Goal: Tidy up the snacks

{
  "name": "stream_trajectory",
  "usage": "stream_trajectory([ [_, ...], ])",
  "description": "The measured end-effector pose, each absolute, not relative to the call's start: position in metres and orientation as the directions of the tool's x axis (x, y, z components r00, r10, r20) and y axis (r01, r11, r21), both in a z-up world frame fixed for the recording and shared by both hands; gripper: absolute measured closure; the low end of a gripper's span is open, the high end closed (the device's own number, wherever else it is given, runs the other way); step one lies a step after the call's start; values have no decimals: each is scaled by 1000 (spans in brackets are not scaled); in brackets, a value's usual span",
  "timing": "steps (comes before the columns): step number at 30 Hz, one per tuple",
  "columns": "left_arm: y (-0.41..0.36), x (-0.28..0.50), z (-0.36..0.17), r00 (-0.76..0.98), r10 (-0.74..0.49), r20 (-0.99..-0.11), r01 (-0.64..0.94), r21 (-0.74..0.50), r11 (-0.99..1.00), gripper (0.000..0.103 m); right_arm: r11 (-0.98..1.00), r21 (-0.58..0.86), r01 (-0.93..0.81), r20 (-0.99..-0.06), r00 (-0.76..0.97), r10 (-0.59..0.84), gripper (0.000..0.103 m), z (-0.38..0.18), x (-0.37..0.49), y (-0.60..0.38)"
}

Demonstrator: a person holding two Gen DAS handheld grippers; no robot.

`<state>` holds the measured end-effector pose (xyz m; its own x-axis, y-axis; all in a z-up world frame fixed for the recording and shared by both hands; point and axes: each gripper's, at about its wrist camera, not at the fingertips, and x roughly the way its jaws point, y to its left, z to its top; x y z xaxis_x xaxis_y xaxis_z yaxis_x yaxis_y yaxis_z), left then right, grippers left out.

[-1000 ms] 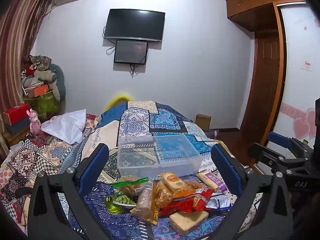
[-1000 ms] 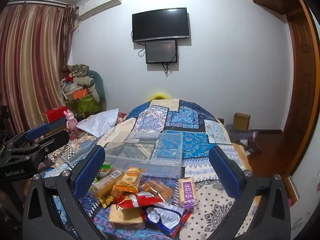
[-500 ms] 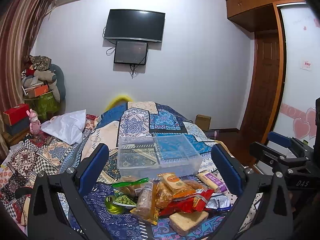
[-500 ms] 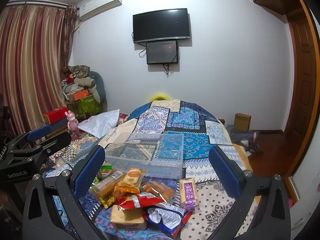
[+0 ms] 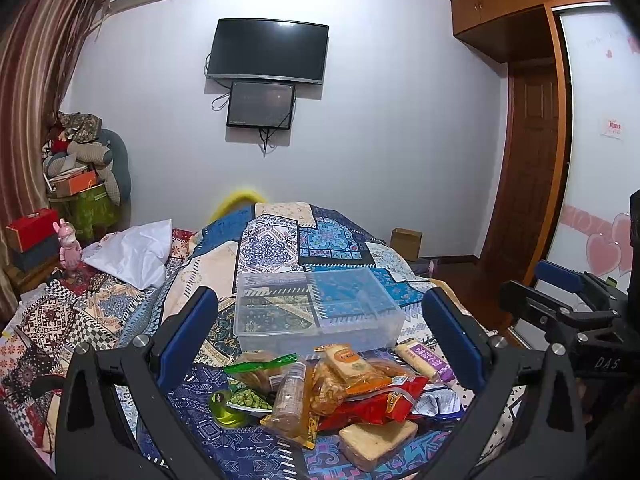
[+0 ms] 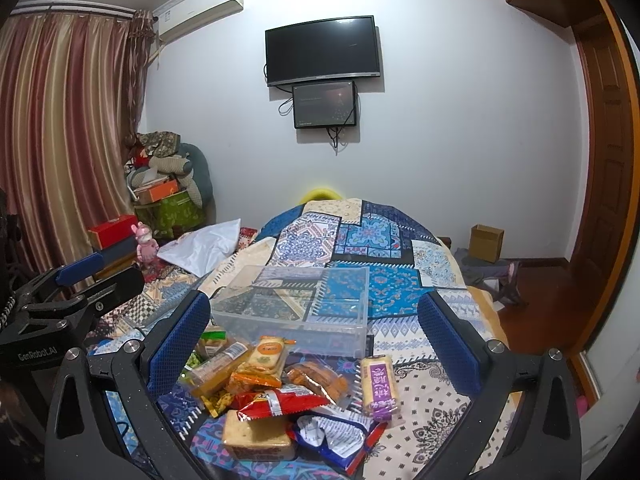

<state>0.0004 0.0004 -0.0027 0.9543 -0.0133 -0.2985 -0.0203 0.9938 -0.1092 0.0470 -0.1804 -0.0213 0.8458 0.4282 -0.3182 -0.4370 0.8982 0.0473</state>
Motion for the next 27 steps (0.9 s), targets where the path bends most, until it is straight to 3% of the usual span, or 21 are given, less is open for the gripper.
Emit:
stream_trajectory([
  [27,-5,-1,-2,954,-26,-297,-6,-105,994,0,898,48,-438,-318,845,429,0,-20,46,-179],
])
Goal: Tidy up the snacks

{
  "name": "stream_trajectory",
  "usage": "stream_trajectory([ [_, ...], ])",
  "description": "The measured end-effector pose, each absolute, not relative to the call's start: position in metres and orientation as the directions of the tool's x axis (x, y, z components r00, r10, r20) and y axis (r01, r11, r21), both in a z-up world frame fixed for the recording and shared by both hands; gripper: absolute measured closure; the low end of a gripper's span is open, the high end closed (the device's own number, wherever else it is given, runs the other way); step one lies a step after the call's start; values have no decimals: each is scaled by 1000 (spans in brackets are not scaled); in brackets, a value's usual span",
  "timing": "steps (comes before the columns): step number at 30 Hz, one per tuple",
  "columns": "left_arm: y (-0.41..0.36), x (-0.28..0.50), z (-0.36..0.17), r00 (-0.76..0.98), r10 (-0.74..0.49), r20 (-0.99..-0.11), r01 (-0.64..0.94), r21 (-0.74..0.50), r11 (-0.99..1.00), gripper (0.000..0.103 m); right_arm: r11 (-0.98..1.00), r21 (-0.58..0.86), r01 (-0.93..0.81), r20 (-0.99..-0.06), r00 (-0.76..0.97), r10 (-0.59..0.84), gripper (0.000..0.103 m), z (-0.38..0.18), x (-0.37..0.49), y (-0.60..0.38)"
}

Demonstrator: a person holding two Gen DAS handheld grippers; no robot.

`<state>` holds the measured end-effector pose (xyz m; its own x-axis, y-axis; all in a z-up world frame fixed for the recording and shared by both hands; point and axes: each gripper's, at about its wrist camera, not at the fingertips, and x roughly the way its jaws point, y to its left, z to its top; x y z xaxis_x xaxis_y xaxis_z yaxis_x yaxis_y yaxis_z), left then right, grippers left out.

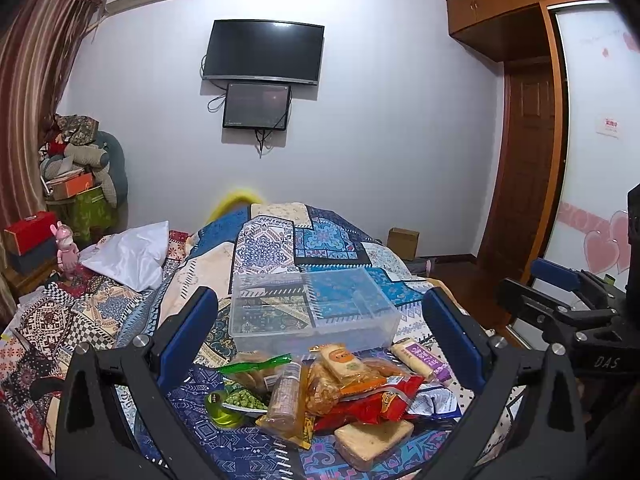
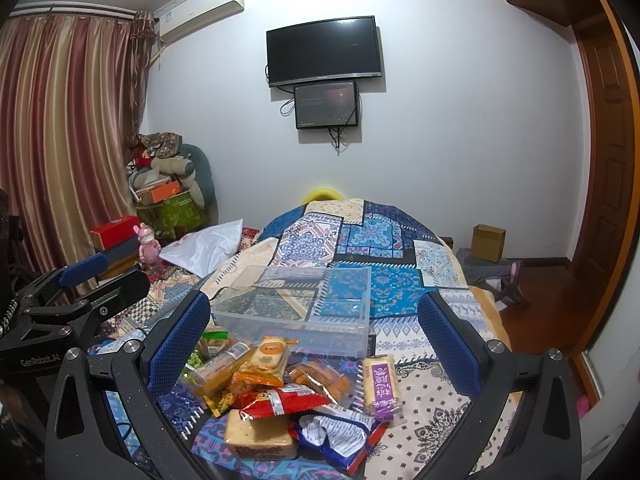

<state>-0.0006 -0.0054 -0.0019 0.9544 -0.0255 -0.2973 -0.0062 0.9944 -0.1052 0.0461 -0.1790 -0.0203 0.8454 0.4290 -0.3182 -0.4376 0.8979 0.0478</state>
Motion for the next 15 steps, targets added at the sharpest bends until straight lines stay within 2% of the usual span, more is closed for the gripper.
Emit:
stream_trajectory([
  [15,-4,3,-6,951,-28,-307,-5,-106,994,0,898,54,-436,-329,842,429,0,-23,48,-178],
])
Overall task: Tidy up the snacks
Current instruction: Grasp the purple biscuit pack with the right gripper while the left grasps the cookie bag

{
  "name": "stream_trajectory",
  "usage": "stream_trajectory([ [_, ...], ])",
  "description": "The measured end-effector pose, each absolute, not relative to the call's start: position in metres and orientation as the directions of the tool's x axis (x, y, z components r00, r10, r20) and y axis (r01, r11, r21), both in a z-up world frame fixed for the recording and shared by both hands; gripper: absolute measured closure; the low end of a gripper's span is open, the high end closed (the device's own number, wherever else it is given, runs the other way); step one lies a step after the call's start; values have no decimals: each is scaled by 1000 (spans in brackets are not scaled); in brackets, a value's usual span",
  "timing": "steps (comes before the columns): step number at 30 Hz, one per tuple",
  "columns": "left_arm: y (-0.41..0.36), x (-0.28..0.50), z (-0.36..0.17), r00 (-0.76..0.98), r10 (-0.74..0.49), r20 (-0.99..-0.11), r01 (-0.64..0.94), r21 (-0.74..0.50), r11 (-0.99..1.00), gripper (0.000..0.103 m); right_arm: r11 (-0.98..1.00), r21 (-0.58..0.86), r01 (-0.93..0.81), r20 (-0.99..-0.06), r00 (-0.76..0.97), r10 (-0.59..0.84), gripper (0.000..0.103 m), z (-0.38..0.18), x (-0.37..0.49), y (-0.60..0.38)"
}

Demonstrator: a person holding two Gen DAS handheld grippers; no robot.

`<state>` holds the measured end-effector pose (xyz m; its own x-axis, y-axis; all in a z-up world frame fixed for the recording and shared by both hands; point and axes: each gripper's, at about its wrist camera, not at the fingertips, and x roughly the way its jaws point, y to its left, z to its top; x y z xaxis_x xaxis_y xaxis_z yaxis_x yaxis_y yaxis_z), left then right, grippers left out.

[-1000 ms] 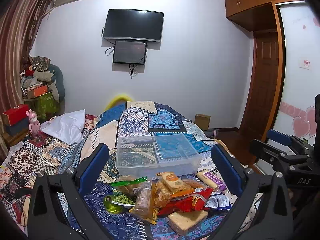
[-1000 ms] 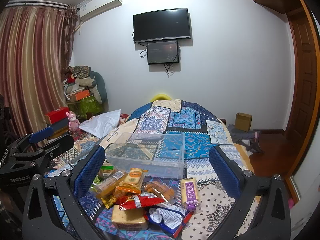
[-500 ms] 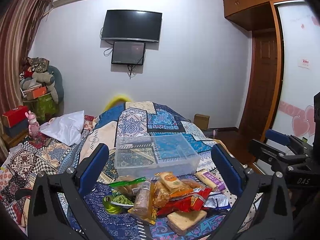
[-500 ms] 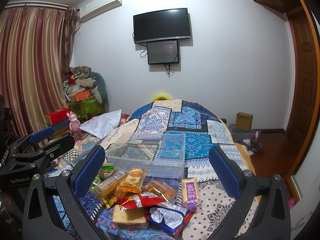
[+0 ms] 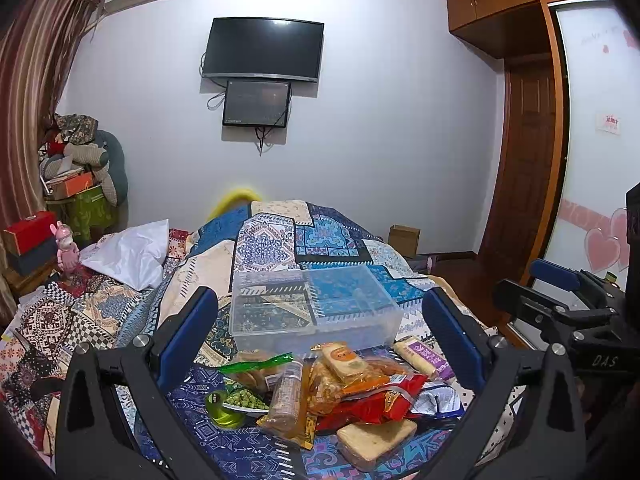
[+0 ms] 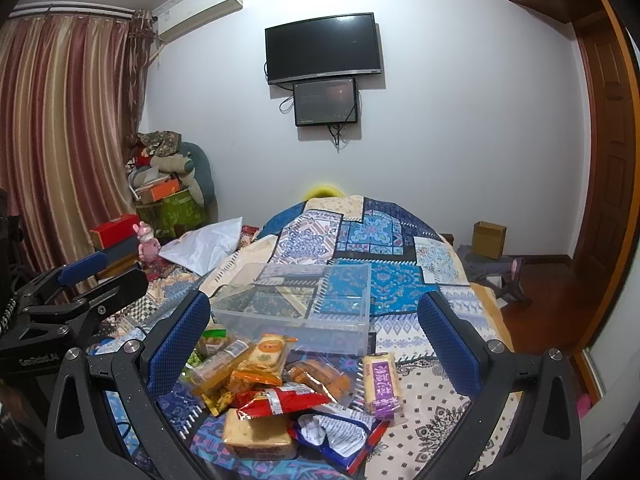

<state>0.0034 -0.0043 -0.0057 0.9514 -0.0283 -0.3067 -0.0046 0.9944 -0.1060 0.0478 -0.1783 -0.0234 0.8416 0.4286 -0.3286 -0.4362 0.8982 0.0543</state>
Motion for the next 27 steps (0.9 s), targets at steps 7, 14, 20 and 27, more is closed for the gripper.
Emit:
stream_trajectory([
  [7,5,23,-18,932,-44,-360,-2,-128,992,0,913,70,-401,-366,842,398,0,-34,65,-187],
  [14,12,59,-49,875,-52,-481,-13,-131,991,5,941,80,-327,-469,821,325,0,-59,100,-206],
  [20,27,84,-78,829,8,-559,-82,-107,991,5,952,107,-287,-562,772,296,3,-85,130,-223],
  [27,53,110,-116,764,31,-644,-150,-131,980,5,955,137,-265,-649,704,288,4,-116,154,-235],
])
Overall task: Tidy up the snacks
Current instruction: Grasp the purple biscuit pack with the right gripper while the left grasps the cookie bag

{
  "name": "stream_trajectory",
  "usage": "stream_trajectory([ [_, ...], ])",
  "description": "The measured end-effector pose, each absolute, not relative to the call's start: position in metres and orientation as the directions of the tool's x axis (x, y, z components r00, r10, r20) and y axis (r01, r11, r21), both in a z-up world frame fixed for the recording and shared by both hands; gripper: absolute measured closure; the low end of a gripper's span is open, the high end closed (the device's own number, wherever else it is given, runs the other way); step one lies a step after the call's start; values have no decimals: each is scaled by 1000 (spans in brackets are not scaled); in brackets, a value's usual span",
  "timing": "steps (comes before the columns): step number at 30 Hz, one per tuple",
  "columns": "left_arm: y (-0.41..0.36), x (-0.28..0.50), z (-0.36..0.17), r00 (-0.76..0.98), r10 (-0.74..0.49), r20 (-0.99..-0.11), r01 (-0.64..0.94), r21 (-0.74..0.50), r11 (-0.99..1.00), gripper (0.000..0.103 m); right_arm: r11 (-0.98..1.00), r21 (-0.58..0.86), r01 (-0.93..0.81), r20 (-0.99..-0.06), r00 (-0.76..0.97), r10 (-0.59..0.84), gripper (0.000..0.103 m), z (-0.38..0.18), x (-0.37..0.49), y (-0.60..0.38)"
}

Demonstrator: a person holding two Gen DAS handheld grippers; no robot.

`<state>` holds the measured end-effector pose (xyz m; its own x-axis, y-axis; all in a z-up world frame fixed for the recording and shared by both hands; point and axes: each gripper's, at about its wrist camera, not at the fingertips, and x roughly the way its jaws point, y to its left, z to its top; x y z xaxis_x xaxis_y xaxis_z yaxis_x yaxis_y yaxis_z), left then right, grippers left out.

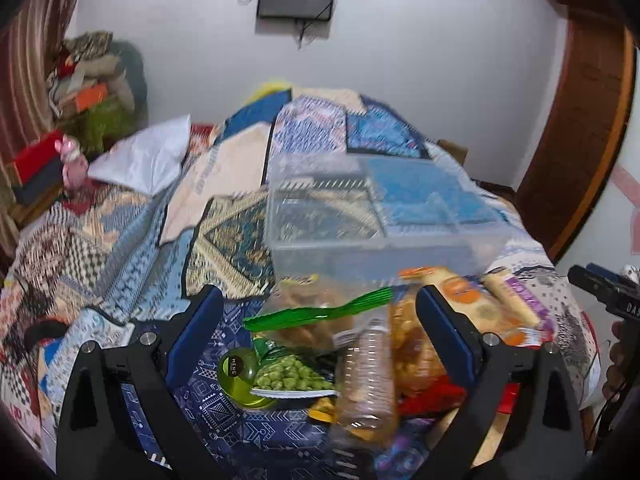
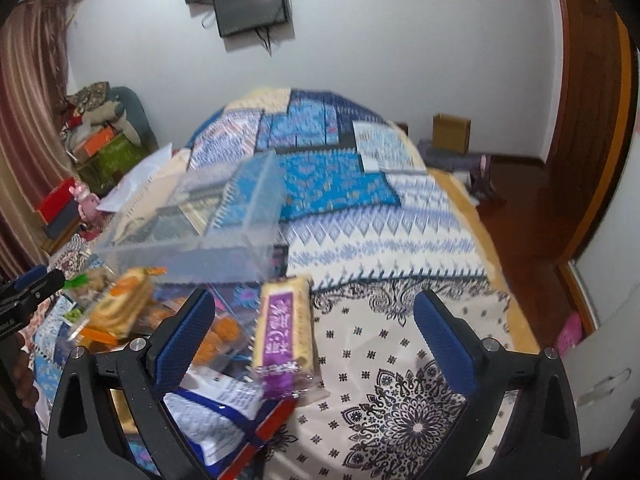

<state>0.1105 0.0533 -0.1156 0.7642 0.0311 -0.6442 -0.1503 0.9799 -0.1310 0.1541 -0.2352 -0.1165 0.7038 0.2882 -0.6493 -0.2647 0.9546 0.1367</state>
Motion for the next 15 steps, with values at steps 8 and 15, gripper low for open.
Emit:
stream_trajectory([
  [8,59,137,-148,715,2,-699,-170,-171,971,5,938,144,-315,-727,610,316,19,-149,173,-220],
  [15,58,147,-160,703,10,-711,-175,-159,972,13,924,126,-361,-790,527,314,36,-171,186,-202],
])
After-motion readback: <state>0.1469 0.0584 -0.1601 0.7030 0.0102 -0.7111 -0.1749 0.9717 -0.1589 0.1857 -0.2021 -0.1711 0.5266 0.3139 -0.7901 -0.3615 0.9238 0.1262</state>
